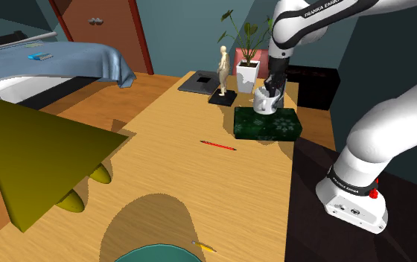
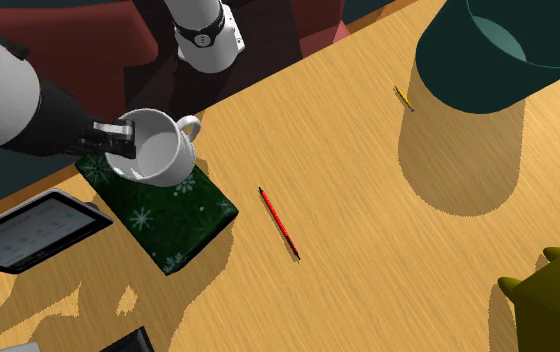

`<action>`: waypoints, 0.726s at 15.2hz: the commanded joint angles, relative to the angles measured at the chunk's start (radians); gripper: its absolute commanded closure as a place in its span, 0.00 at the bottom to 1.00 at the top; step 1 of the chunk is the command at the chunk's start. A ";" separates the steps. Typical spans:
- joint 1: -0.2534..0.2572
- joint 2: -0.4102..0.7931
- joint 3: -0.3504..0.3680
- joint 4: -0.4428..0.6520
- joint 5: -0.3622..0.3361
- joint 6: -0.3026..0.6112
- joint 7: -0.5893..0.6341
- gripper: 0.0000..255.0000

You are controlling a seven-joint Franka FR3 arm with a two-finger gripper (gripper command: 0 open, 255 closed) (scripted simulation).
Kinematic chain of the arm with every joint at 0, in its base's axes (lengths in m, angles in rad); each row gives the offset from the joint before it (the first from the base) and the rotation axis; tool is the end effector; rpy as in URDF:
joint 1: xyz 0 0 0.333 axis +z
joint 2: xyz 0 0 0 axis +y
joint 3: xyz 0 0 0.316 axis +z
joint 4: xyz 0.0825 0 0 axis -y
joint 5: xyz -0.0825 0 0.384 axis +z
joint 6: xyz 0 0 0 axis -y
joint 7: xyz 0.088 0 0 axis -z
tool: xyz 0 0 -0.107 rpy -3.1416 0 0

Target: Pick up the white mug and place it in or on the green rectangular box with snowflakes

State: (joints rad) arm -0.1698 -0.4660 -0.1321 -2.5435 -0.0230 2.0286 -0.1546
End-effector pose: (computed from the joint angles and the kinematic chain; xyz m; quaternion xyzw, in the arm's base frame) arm 0.3725 -0.1174 0.4254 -0.9976 0.0605 0.0211 0.0247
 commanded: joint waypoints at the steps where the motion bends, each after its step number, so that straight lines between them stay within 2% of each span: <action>1: -0.022 0.036 -0.039 0.026 -0.018 0.010 -0.052 1.00; 3: -0.041 0.083 -0.078 0.071 -0.029 0.011 -0.104 1.00; 11: -0.039 0.137 -0.088 0.004 -0.025 0.131 -0.113 1.00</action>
State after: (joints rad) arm -0.2086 -0.3373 -0.2174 -2.5323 -0.0483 2.1444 -0.2649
